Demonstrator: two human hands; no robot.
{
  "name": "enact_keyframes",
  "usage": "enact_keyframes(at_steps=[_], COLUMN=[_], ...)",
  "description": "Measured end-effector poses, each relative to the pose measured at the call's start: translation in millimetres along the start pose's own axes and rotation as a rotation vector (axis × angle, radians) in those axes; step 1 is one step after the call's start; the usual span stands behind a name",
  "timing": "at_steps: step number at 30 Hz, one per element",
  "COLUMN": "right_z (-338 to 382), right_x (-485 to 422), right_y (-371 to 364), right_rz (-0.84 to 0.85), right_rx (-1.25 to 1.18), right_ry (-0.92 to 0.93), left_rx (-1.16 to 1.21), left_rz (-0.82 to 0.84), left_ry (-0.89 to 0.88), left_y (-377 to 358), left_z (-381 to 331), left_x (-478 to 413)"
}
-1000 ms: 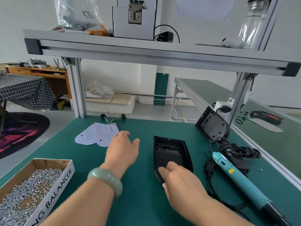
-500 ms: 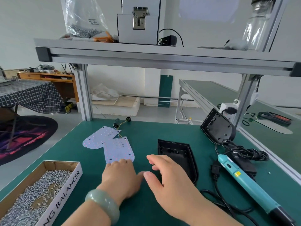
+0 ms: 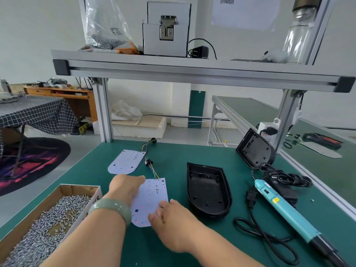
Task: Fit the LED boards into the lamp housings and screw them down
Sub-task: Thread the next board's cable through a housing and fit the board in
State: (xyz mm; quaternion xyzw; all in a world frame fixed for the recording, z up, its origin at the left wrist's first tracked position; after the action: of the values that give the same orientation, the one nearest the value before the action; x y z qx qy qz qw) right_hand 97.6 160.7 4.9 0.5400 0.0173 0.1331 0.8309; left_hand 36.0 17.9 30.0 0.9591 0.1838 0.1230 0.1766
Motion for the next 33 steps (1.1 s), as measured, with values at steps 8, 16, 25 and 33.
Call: enact_keyframes(at_steps=[8, 16, 25, 33], right_z=[-1, -10, -14, -58], right_x=[12, 29, 33, 95], right_y=[2, 11, 87, 138], right_rz=[-0.005, -0.021, -0.254, -0.393], right_rx=[0.134, -0.081, -0.824, -0.408], right_ry=[0.069, 0.124, 0.131, 0.396], left_rx=[-0.499, 0.196, 0.372, -0.32], left_rz=[-0.003, 0.143, 0.428, -0.109], left_ry=[-0.176, -0.02, -0.539, -1.014], left_y=[-19, 10, 36, 33], left_z=[-11, -1, -11, -46], left_x=[-3, 3, 96, 54])
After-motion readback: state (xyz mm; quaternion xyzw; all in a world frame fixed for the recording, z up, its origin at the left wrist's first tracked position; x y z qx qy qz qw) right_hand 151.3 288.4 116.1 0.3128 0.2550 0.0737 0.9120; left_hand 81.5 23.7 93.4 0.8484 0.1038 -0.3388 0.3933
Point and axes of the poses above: each hand's wrist, its own x-axis away from the middle knuckle, its own y-axis out of the back of the hand, z = x × y, the point moved 1 cm from there along -x, towards the middle knuckle, and after that the axes turned 12 degrees about -y, right-handed, at the moved point
